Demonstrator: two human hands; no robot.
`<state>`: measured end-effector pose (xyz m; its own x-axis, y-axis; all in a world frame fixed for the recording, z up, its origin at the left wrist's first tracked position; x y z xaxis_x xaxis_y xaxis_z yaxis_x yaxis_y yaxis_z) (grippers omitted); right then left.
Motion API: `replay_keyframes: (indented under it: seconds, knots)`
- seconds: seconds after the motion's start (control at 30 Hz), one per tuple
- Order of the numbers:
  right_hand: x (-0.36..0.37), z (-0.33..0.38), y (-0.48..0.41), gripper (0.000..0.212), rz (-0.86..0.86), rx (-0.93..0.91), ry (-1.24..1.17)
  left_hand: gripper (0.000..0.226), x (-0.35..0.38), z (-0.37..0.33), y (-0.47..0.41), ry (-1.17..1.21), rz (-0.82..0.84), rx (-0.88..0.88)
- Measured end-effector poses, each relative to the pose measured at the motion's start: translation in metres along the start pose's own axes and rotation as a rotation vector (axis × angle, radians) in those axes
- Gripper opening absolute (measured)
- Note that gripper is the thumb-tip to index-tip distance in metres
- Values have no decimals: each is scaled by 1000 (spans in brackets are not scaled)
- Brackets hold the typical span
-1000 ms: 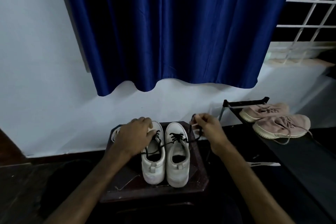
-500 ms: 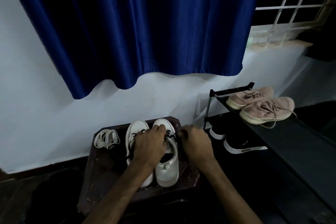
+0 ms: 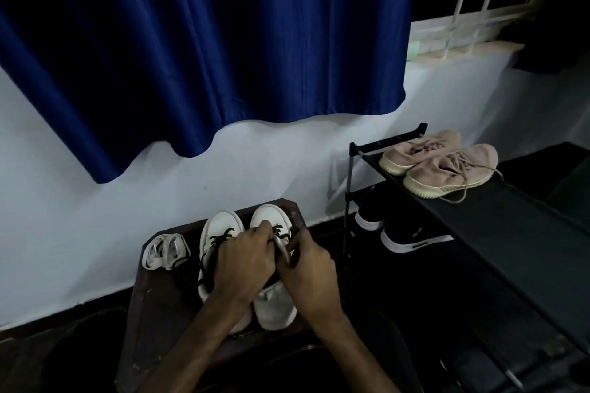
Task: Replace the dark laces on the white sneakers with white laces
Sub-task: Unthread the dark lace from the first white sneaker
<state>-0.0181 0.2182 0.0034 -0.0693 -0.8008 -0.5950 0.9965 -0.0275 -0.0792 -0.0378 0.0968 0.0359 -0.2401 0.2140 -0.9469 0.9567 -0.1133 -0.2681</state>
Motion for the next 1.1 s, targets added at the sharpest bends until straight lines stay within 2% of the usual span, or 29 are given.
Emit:
replay_keyframes:
  seconds: [0.13,0.23,0.3,0.4,0.5,0.67,0.8,0.87,0.97,1.07,1.1]
  knots:
    - [-5,-2,10,25,-28,30,56,13,-7,-10,2,68,-25,82]
    - [-6,-7,14,26,-49,67,74,12,-30,8,-7,201,-61,-52]
    - [-5,-5,15,24,-46,80,75,9,-45,16,-14,194,-56,-77]
    - [-4,-3,16,24,-43,87,58,8,-44,5,-14,208,114,-9]
    - [-3,-6,18,25,-43,92,3,23,-18,-6,-4,118,295,7]
    - [-1,-7,18,27,-32,100,-26,14,-10,-9,-7,-15,129,2]
    - [-2,-7,19,24,-19,99,-10,12,-12,-23,-1,-154,21,66]
    - [-2,-5,19,23,-18,94,3,5,-15,-12,-1,36,19,-51]
    - [0,-3,17,20,-3,98,60,10,-10,27,0,390,-28,-311]
    - [0,-2,16,20,0,98,93,10,11,58,7,985,-46,-652]
    - [0,-2,16,20,-2,95,96,15,14,58,9,1075,-19,-690]
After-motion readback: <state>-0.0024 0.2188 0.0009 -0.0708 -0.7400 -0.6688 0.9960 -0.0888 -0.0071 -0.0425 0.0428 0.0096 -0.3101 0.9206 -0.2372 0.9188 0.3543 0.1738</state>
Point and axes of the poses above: each hand's wrist, its own y-axis away from the middle knuckle, its own x-axis out of the palm, z = x × y, the point moved 9 cm from there along -y, towards the middle knuckle, and after that the axes turned 4 degrees about z, right-handed, at the moved point
